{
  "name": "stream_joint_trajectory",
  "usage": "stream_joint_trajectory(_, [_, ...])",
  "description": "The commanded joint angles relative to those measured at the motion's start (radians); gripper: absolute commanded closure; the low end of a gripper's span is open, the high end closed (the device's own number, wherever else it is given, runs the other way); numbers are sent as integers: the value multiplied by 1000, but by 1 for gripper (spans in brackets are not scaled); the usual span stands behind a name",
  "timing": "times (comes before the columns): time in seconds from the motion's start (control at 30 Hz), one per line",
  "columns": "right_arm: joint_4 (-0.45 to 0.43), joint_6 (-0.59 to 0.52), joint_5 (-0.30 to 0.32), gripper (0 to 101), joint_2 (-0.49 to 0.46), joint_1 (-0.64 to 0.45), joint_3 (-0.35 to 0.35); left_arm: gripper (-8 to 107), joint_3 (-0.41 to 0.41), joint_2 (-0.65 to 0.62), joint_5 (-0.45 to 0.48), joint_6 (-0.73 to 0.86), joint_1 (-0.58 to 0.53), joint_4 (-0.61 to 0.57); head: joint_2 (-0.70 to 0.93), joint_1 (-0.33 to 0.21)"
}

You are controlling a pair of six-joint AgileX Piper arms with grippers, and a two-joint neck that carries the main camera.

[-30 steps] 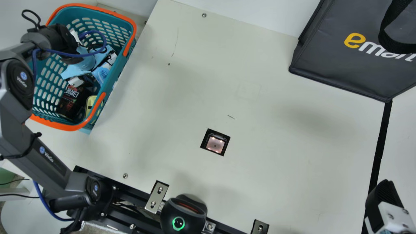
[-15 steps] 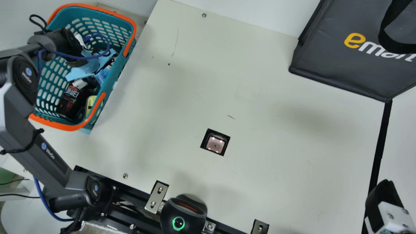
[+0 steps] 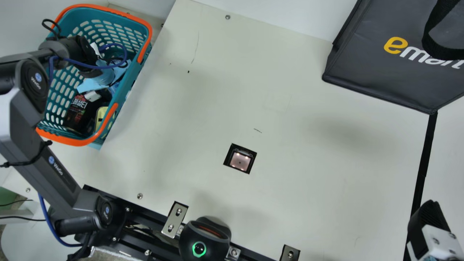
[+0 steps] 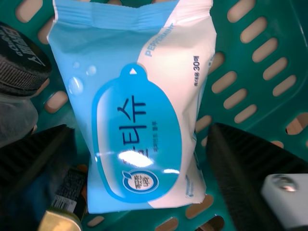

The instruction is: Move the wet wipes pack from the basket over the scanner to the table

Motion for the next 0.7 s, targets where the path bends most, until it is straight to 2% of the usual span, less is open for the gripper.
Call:
stream_joint_trajectory(0.0, [0,0,0,6,0,0,0,42,-1,2,-2,4,-3,0,2,-30])
stream_joint_trajectory(0.33, [0,0,0,6,0,0,0,107,20,-21,-16,23,-10,-16,2,-30])
stream_joint_trajectory(0.5, [0,0,0,6,0,0,0,107,39,-70,-14,25,-14,-19,2,-30])
stream_joint_trajectory(0.67, [0,0,0,6,0,0,0,107,65,-145,-24,-15,-25,26,2,-30])
